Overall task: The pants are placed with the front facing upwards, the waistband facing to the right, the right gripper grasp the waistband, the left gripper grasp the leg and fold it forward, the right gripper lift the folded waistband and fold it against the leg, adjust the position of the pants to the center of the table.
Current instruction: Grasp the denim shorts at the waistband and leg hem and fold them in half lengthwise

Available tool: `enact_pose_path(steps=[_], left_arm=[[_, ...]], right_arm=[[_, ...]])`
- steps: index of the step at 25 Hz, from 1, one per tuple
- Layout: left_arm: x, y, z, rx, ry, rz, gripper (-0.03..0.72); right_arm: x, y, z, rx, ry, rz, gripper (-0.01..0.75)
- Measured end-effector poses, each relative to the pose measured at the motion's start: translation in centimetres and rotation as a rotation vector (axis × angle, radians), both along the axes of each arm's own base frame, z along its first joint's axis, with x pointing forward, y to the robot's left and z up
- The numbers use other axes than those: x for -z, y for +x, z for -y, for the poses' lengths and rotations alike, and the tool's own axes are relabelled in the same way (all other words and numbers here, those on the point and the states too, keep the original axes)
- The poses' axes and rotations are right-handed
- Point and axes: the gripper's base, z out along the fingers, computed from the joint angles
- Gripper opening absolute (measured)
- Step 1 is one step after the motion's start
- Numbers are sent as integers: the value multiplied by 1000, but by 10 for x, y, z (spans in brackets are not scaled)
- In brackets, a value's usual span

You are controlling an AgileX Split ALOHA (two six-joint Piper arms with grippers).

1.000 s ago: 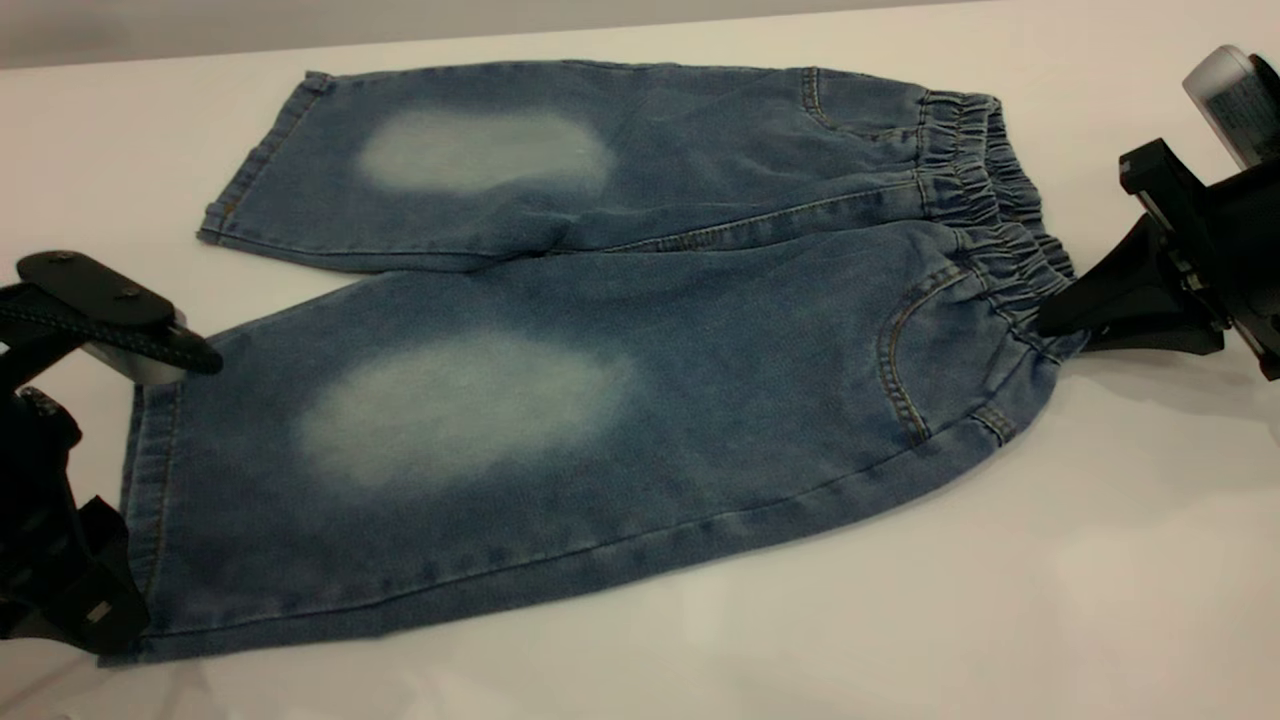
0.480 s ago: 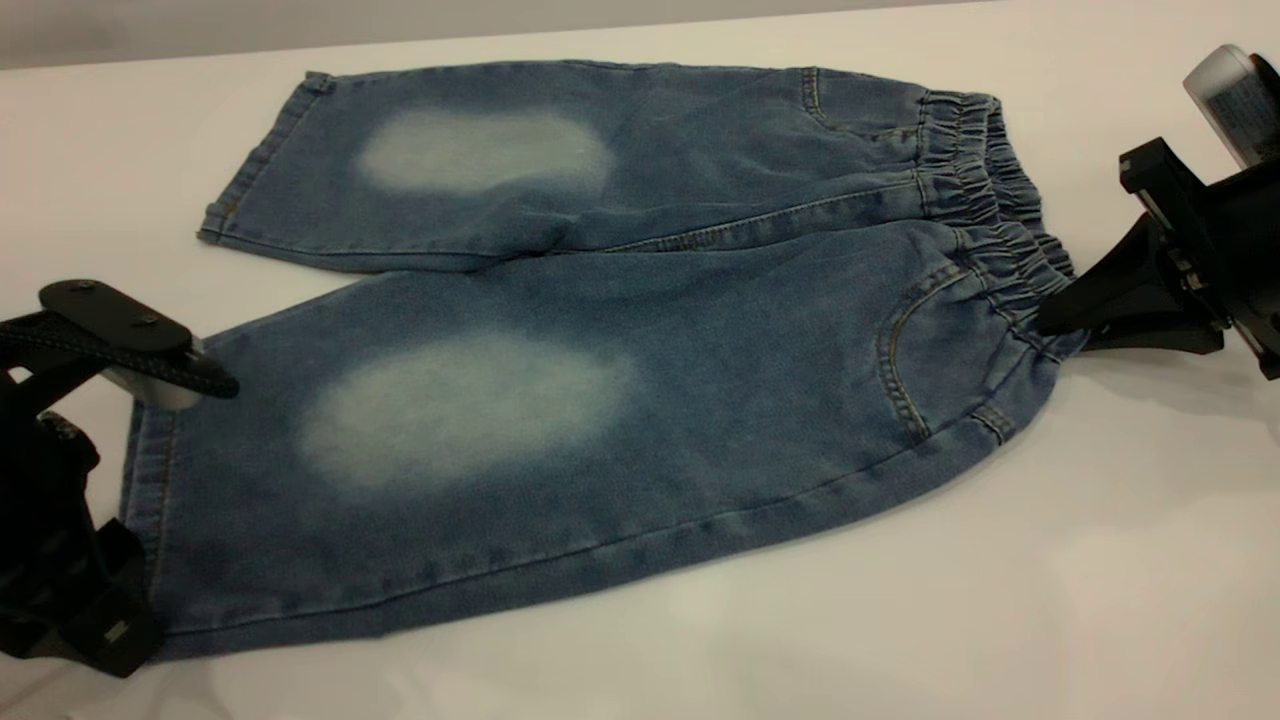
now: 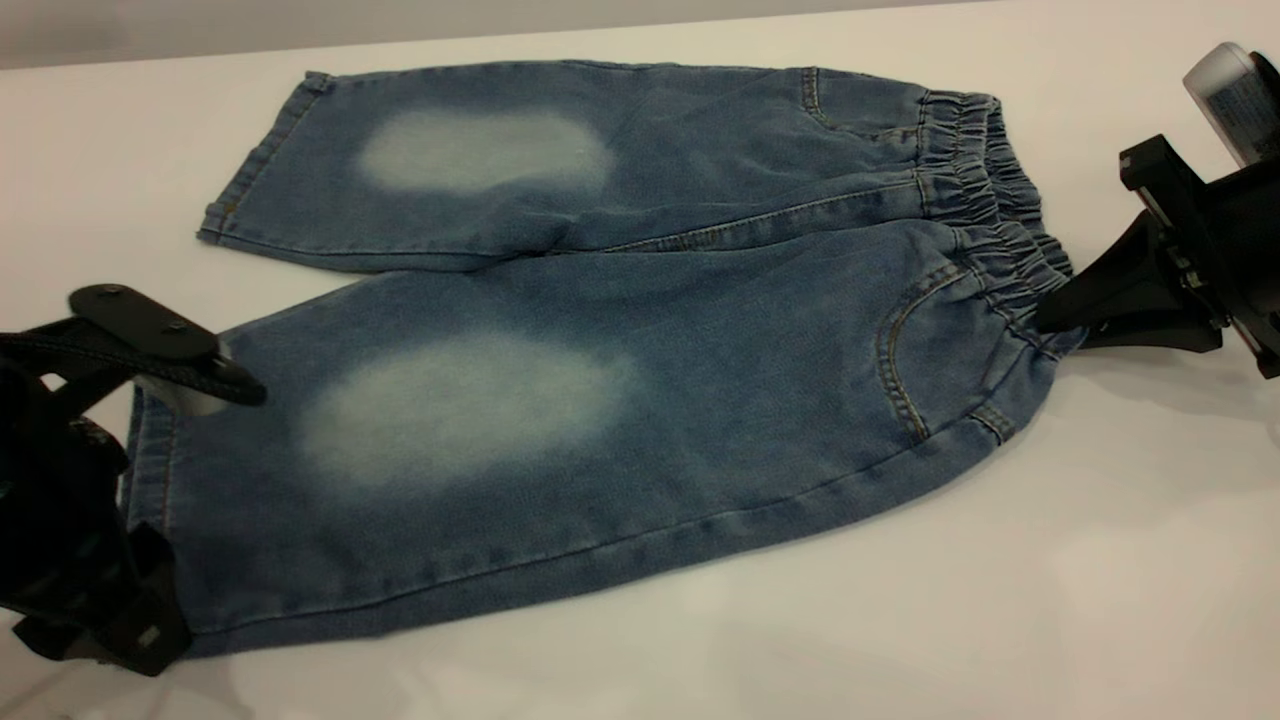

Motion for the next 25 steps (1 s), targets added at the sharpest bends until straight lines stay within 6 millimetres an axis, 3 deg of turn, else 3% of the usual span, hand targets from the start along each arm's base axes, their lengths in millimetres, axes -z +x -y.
enact_pose_path(steps=[6, 15, 25], left_arm=[[0, -2, 3, 18, 1, -13, 323], [0, -3, 2, 53, 10, -18, 77], [-11, -5, 3, 47, 0, -29, 74]], right_arm=[[0, 0, 0, -2, 7, 2, 41], [-2, 0, -2, -9, 28, 6, 44], [-4, -8, -7, -19, 81, -3, 36]])
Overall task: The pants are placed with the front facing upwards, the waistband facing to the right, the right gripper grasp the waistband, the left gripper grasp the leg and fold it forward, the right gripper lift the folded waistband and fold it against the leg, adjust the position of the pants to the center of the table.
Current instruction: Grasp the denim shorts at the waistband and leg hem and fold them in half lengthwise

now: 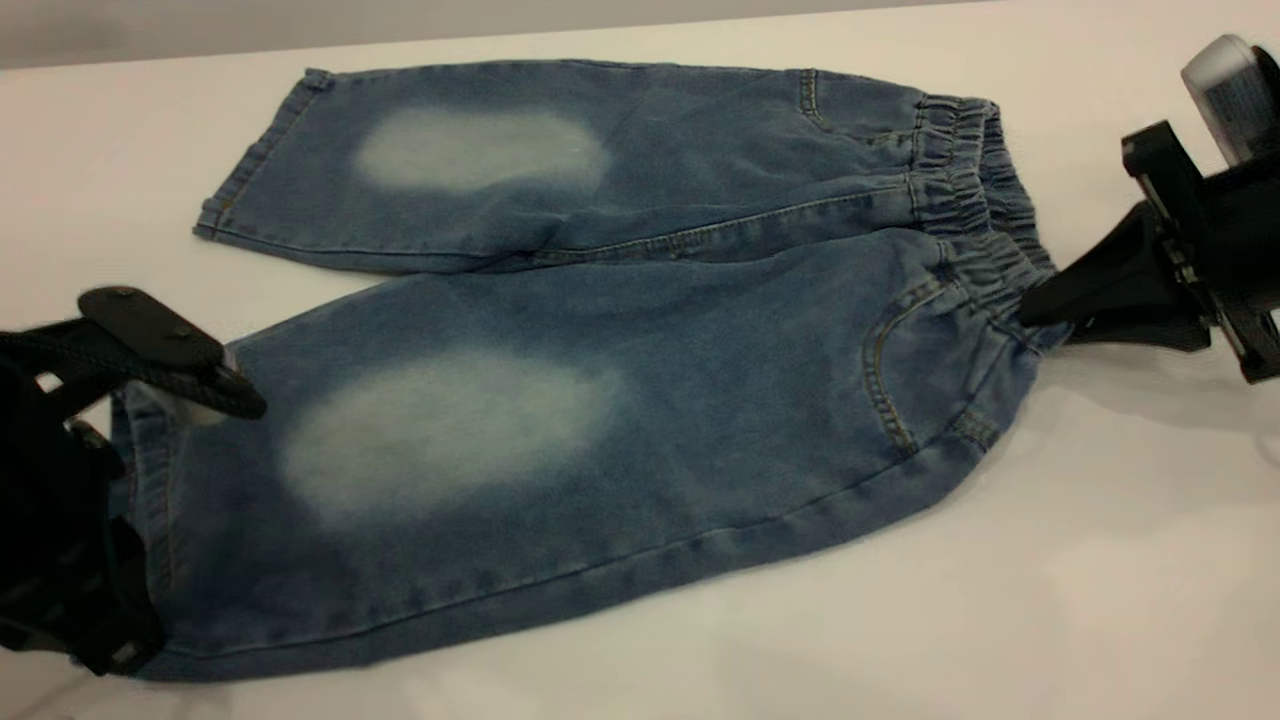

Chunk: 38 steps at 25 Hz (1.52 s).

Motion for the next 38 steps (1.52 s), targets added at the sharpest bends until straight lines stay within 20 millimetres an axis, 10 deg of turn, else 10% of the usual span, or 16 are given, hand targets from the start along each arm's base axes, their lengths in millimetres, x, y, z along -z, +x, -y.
enact_pose_path(steps=[38], left_arm=[[-141, -50, -30, -19, 66, 367, 74]], right_arm=[[-70, -125, -33, -6, -27, 0, 36]])
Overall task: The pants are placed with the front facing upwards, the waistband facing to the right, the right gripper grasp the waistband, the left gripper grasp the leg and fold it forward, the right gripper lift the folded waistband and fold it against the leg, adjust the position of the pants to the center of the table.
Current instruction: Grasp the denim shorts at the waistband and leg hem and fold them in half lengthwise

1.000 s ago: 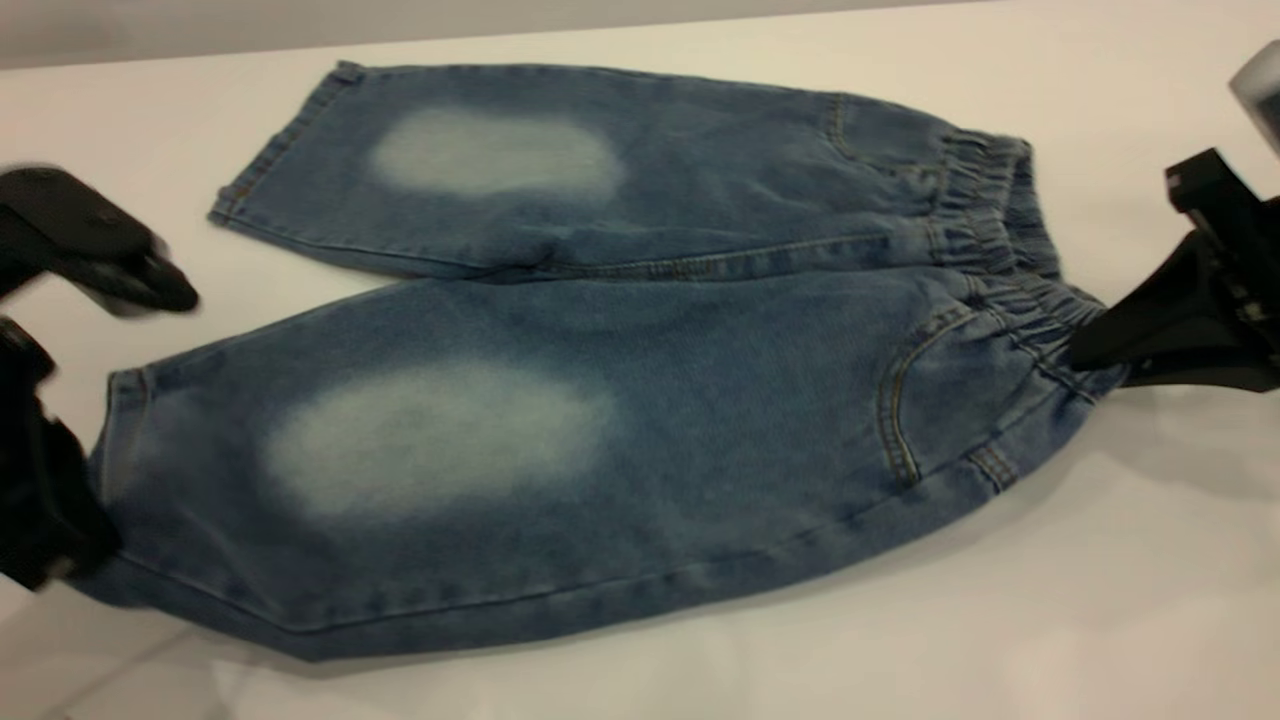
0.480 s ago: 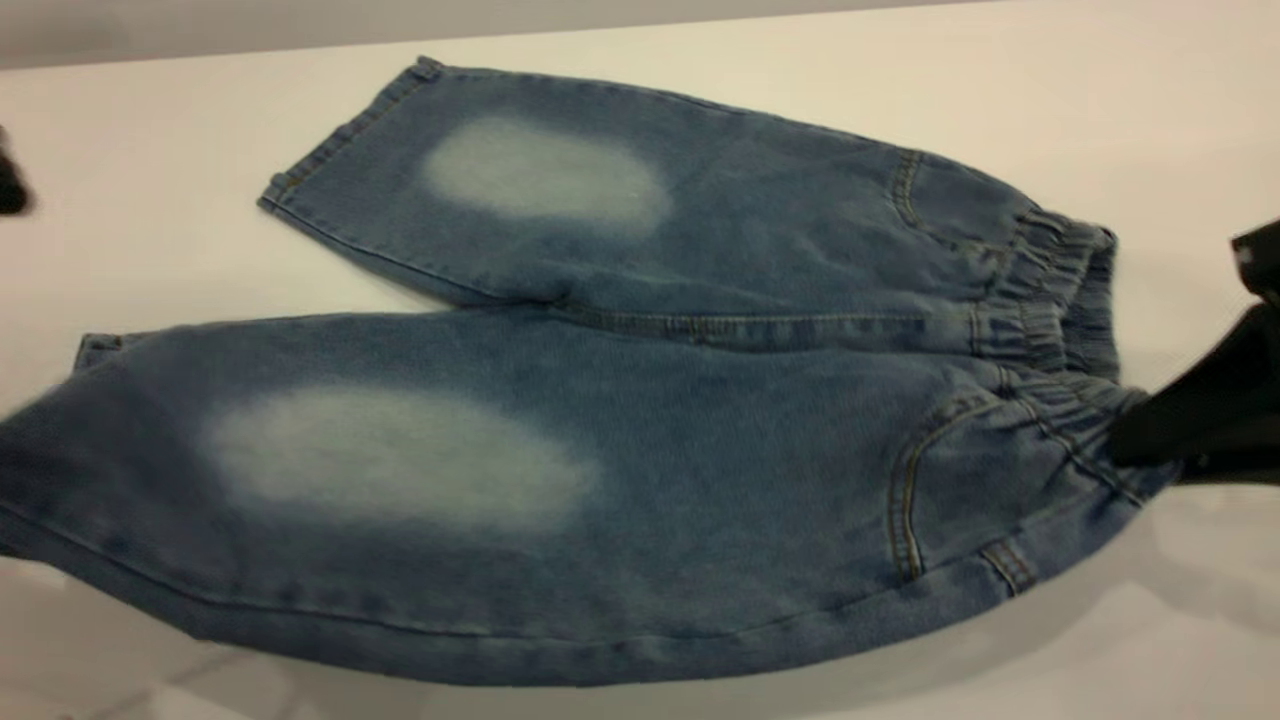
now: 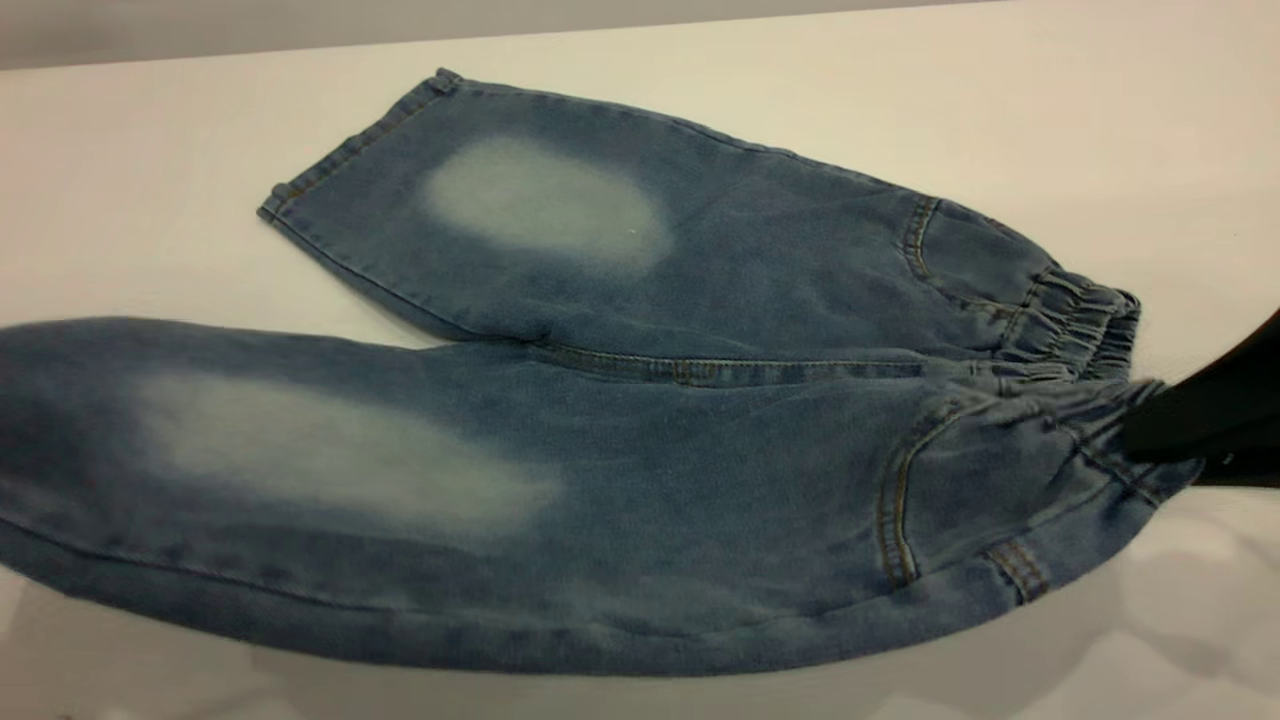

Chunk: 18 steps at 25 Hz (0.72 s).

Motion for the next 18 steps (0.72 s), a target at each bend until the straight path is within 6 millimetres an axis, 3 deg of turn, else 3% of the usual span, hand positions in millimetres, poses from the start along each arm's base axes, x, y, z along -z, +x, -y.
enact_pose_path(steps=[9, 18], left_arm=[[-9, 25, -3, -20, 37, 269, 74], [-1, 67, 4, -35, 62, 396, 74]], right_arm=[[-12, 10, 2, 81, 20, 70, 36], [-27, 43, 10, 109, 18, 175, 36]])
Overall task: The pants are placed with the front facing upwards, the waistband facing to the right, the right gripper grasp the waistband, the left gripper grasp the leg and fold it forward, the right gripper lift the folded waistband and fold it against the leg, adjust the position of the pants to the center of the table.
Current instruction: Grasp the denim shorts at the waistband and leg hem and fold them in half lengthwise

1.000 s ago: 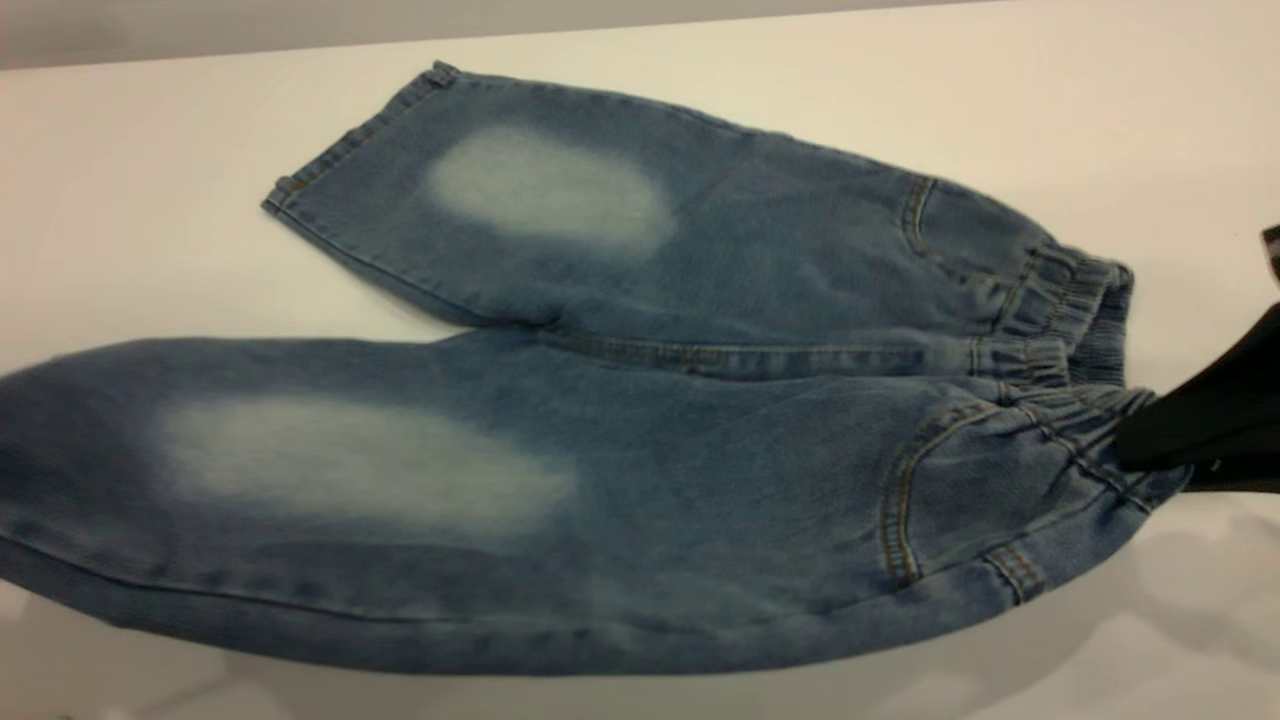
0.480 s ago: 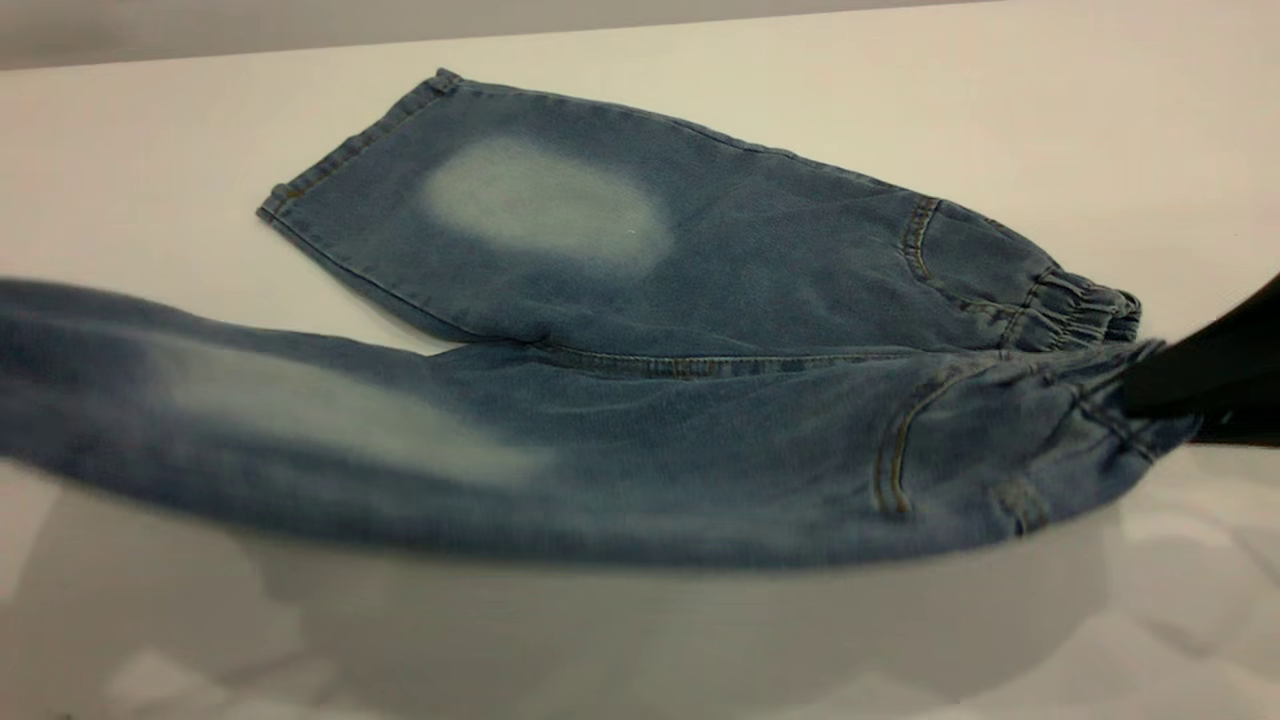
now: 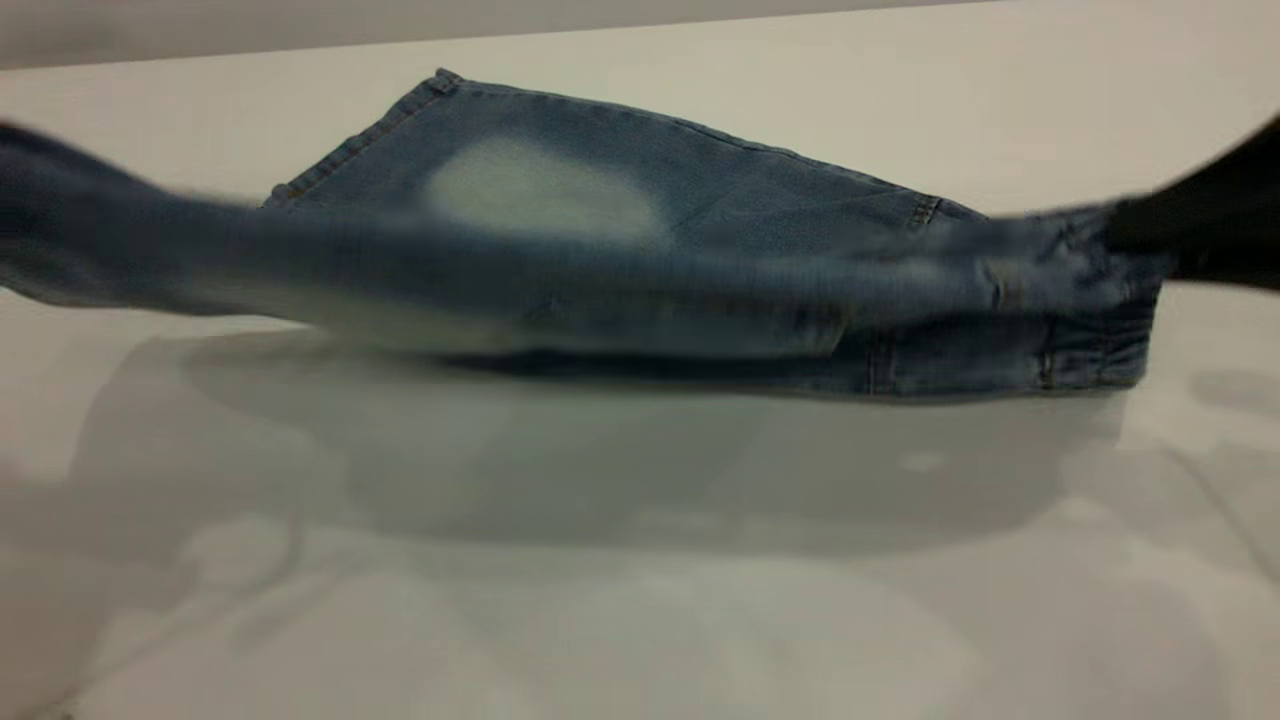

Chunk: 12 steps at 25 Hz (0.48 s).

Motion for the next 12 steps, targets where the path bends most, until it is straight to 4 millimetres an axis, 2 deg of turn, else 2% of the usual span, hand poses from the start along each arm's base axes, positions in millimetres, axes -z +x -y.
enact_pose_path(steps=[7, 12], left_arm=[[-5, 63, 14, -8, 27, 97, 74], [2, 110, 26, 8, 43, 154, 74]], right_arm=[[-13, 27, 10, 57, -36, 77, 36], [-16, 39, 18, 127, -76, 93, 36]])
